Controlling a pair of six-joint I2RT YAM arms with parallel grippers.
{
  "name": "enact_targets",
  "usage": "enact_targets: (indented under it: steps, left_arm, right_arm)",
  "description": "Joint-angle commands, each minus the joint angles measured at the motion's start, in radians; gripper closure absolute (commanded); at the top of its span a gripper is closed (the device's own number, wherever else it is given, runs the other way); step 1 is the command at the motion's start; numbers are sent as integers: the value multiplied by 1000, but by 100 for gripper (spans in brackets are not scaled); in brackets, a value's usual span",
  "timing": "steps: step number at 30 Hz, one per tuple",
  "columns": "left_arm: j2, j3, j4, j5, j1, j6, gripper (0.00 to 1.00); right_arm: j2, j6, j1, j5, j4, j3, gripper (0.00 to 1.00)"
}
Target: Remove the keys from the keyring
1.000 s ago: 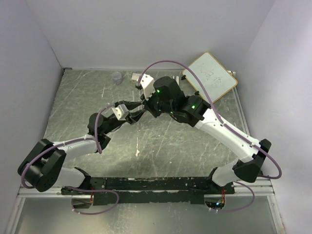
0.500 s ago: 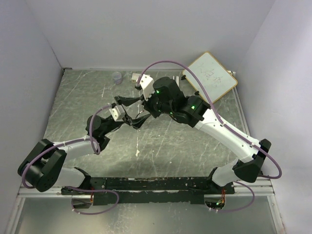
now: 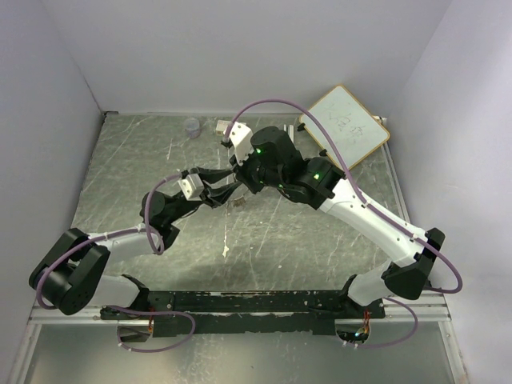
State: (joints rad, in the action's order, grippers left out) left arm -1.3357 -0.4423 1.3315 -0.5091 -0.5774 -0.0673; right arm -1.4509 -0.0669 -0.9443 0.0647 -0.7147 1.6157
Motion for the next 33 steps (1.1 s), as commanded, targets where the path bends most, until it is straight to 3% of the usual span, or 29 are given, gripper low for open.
enact_targets:
  steps: [1,6,10,19,33]
  left_arm:
    - [6,13,62,11,7,-21,48]
    - [4,15,87,10,7,-40,51]
    - [-3,15,97,12,7,-55,65]
    - [-14,18,122,19,7,-84,80]
    - [-5,25,123,14,7,-90,83]
  right_arm:
    - [8,4,-7,12,34,8,100]
    - [5,7,-7,18,37,3,100]
    - [3,7,-7,23,39,-1,100]
    - [1,8,-9,24,42,-6,100]
    - [-6,10,-9,32,42,-11,100]
